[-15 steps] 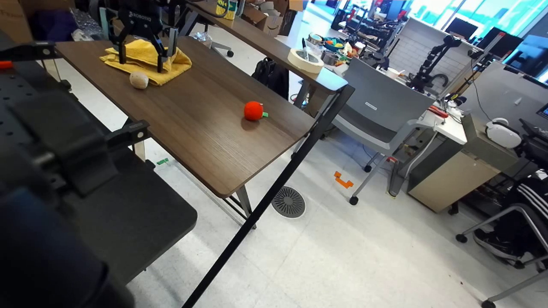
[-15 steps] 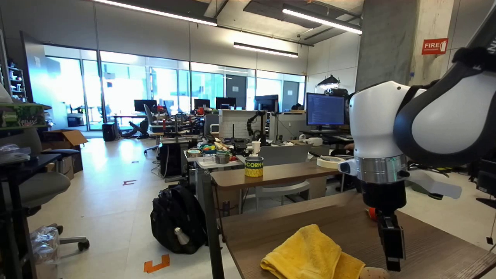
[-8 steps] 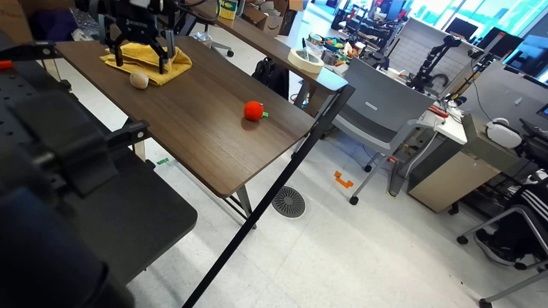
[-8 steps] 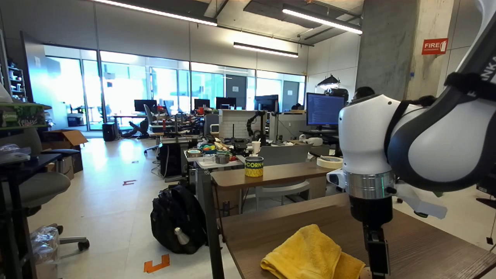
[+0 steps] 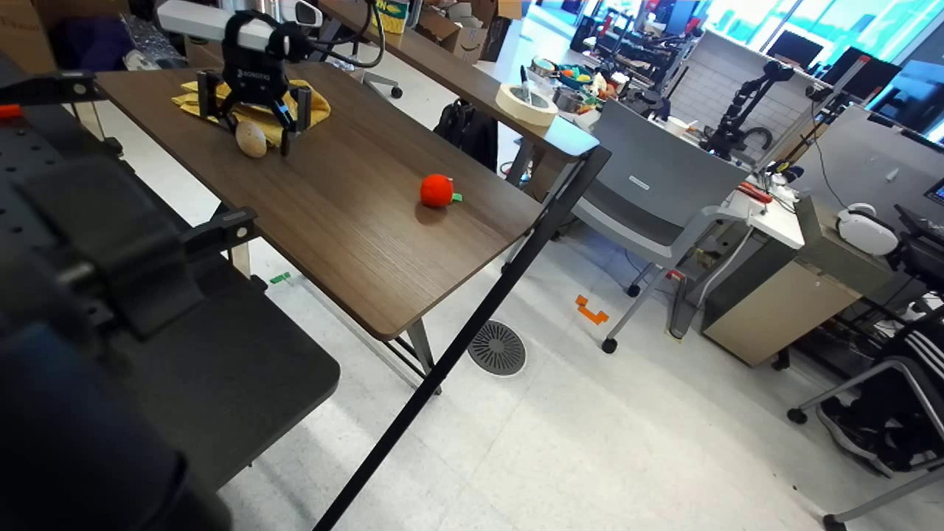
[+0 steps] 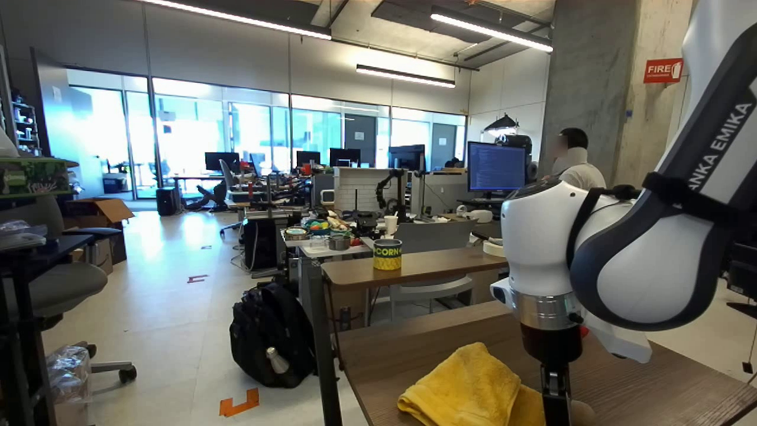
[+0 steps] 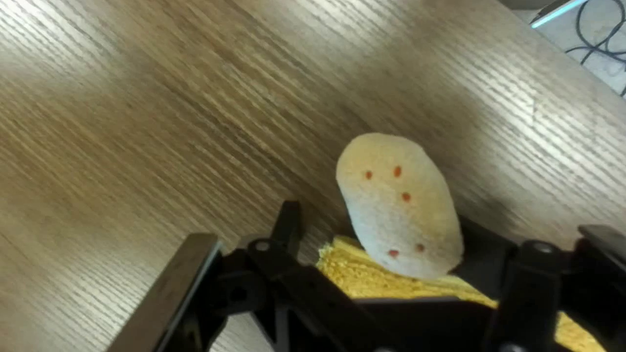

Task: Move the two plush toys to the left and use the towel to the wipe the table

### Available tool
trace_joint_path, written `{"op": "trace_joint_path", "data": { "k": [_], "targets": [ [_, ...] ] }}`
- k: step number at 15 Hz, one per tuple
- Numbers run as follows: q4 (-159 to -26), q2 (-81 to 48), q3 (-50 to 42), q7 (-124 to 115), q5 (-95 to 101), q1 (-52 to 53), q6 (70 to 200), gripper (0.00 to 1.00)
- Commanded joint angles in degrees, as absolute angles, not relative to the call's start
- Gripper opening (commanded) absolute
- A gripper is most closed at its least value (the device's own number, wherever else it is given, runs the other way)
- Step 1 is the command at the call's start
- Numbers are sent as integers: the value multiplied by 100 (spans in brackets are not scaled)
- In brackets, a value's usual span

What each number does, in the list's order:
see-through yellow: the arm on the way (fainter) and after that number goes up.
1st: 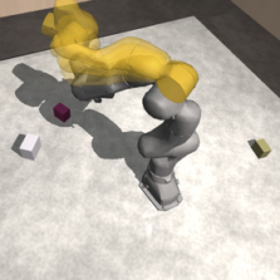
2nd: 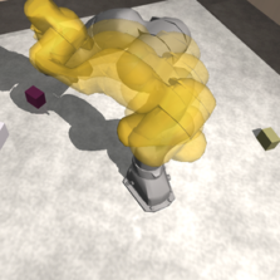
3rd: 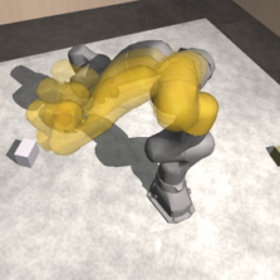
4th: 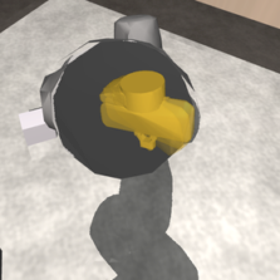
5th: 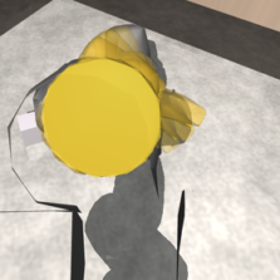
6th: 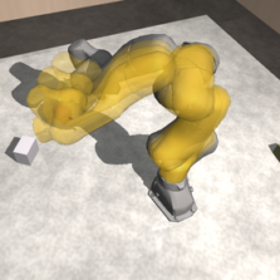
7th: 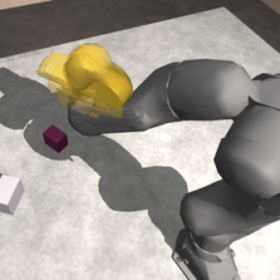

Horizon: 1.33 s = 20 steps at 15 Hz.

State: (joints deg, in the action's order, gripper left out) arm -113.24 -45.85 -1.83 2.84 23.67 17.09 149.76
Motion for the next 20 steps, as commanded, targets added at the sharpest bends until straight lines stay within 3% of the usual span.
{"op": "trace_joint_path", "data": {
  "k": [1,6,15,20],
  "targets": [
    [-11219,-4662,-263,130,2455,1785,15125,34],
    [-11377,-4426,-240,167,2417,1714,15211,0],
    [-12061,-3409,-651,-326,2126,1149,15490,3],
    [-11678,-3709,-1144,-663,1840,551,15094,3]
  ]
}}
